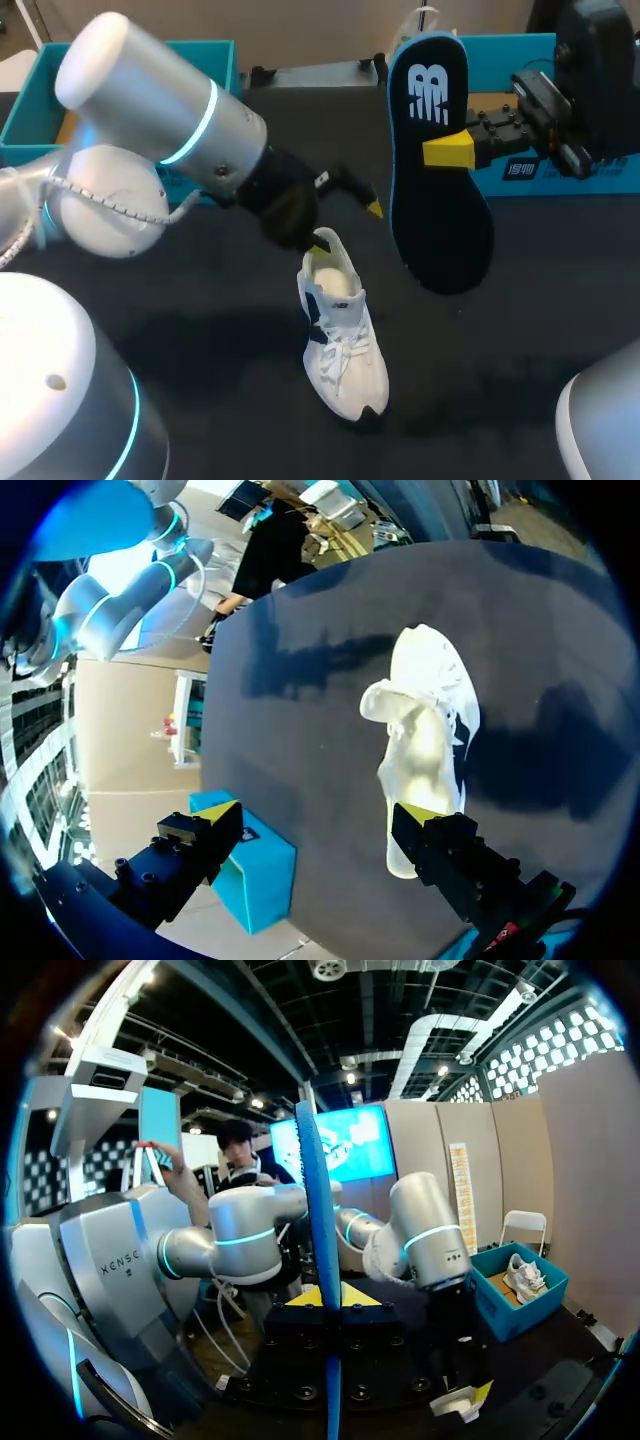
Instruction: Take the shoe out of the shoebox, open the shoe tongue, remove and reinsert the insole, then place the shoe into the shoebox
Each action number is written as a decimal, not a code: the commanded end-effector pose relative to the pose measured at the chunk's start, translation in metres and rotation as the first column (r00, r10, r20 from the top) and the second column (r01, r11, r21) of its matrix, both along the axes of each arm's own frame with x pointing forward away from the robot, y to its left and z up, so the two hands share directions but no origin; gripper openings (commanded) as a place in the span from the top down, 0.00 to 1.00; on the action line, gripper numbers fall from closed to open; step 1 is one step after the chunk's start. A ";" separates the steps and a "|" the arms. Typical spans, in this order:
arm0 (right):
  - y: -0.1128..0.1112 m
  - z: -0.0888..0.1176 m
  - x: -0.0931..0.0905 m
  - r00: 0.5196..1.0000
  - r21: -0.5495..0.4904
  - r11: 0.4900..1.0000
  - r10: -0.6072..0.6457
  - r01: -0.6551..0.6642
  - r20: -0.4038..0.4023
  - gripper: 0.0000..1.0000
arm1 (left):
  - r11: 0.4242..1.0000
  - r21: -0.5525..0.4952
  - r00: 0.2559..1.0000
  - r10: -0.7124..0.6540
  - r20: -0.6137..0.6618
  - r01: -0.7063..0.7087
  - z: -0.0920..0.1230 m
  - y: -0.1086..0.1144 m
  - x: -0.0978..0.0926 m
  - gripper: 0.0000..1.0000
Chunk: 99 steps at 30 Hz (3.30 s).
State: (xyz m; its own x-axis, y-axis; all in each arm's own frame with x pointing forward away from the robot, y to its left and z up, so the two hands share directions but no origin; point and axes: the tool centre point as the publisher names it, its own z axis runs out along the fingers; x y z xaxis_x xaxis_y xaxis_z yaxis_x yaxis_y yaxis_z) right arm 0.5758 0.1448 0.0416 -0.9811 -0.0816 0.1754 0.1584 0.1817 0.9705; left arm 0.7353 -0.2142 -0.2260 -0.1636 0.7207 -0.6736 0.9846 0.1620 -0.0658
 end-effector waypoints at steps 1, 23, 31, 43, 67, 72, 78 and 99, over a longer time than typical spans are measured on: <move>0.003 0.000 0.003 1.000 -0.003 1.000 0.004 -0.004 -0.001 1.00 | 1.000 -0.028 1.000 0.008 0.000 -0.008 0.002 0.013 0.005 0.00; 0.003 0.000 0.003 1.000 -0.003 1.000 0.004 -0.004 -0.001 1.00 | 0.957 -0.276 0.996 0.087 -0.006 -0.086 0.044 0.043 0.029 0.00; 0.003 0.000 0.003 1.000 -0.003 1.000 0.004 -0.004 -0.001 1.00 | 0.957 -0.276 0.996 0.087 -0.006 -0.086 0.044 0.043 0.029 0.00; 0.003 0.000 0.003 1.000 -0.003 1.000 0.004 -0.004 -0.001 1.00 | 0.899 -0.438 0.987 0.065 0.147 0.006 0.079 0.045 0.030 0.00; -0.002 0.015 0.024 0.993 0.064 0.998 0.032 -0.025 -0.112 1.00 | 0.751 -0.655 0.963 0.111 0.246 0.080 0.132 0.069 0.033 0.00; -0.006 0.020 0.037 0.985 0.051 0.998 0.028 -0.020 -0.172 1.00 | 0.753 -0.654 0.965 0.113 0.239 0.074 0.132 0.068 0.034 0.00; -0.006 0.020 0.037 0.985 0.051 0.998 0.028 -0.020 -0.172 1.00 | 0.753 -0.654 0.965 0.113 0.239 0.074 0.132 0.068 0.034 0.00; 0.008 -0.050 0.125 0.812 0.124 0.992 0.078 -0.007 -0.578 1.00 | 0.753 -0.654 0.965 0.113 0.239 0.074 0.132 0.068 0.034 0.00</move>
